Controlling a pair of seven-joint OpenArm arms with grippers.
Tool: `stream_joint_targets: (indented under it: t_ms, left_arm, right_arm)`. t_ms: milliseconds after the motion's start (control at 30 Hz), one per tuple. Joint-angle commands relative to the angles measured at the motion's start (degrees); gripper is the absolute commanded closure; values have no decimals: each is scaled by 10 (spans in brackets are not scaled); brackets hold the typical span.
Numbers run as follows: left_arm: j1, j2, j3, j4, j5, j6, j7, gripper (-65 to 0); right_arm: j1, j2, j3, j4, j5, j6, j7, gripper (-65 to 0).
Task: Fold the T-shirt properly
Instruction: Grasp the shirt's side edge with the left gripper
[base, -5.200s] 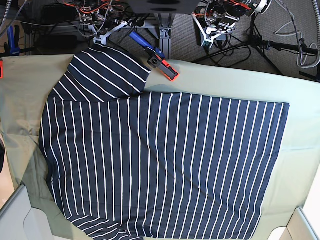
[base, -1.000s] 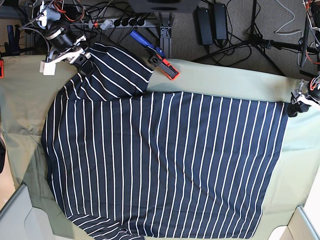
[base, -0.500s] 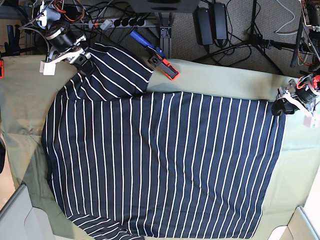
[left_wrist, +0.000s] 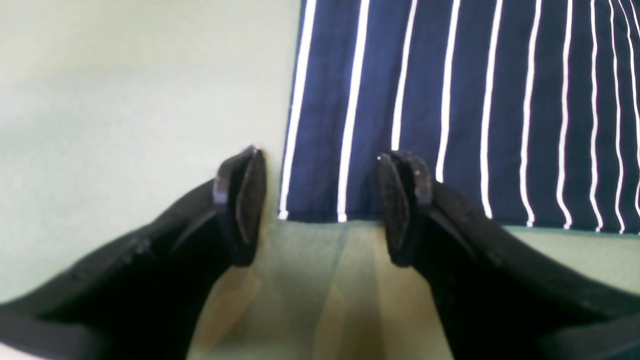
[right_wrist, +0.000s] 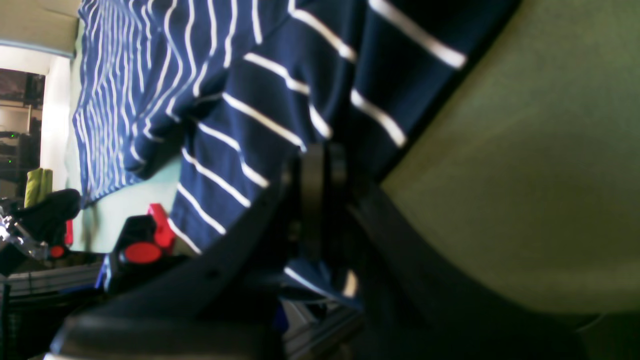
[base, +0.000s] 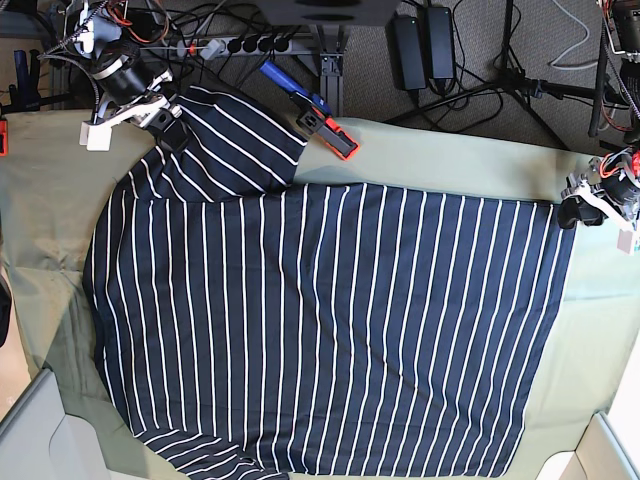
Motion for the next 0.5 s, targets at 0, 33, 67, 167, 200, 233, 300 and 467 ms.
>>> stream_joint_targets:
  t_ms: [0, 33, 67, 167, 200, 233, 300, 467]
  left_arm:
    - [1, -11, -4, 7, -5, 5, -9, -393]
    - [3, -10, -4, 7, -5, 5, -9, -393]
    - [6, -8, -4, 7, -5, 5, -8, -393]
    - [13, 0, -4, 7, -15, 5, -8, -393]
    - [14, 5, -4, 7, -19, 5, -6, -393]
    - [14, 10, -4, 7, -22, 4, -2, -393]
    - [14, 19, -4, 7, -36, 0, 5, -393]
    - [14, 36, -4, 7, -67, -20, 12, -393]
  right_arm:
    - [-2, 5, 1, 7, -4, 32, -2, 0]
    - [-2, 5, 1, 7, -4, 32, -2, 0]
    - [-2, 4, 1, 7, -4, 32, -2, 0]
    - [-2, 5, 1, 7, -3, 32, -2, 0]
    - [-2, 4, 1, 7, -3, 33, -2, 0]
    - [-2, 5, 1, 7, -3, 33, -2, 0]
    - [-2, 4, 1, 7, -3, 33, -2, 0]
    - [-2, 5, 1, 7, -4, 32, -2, 0]
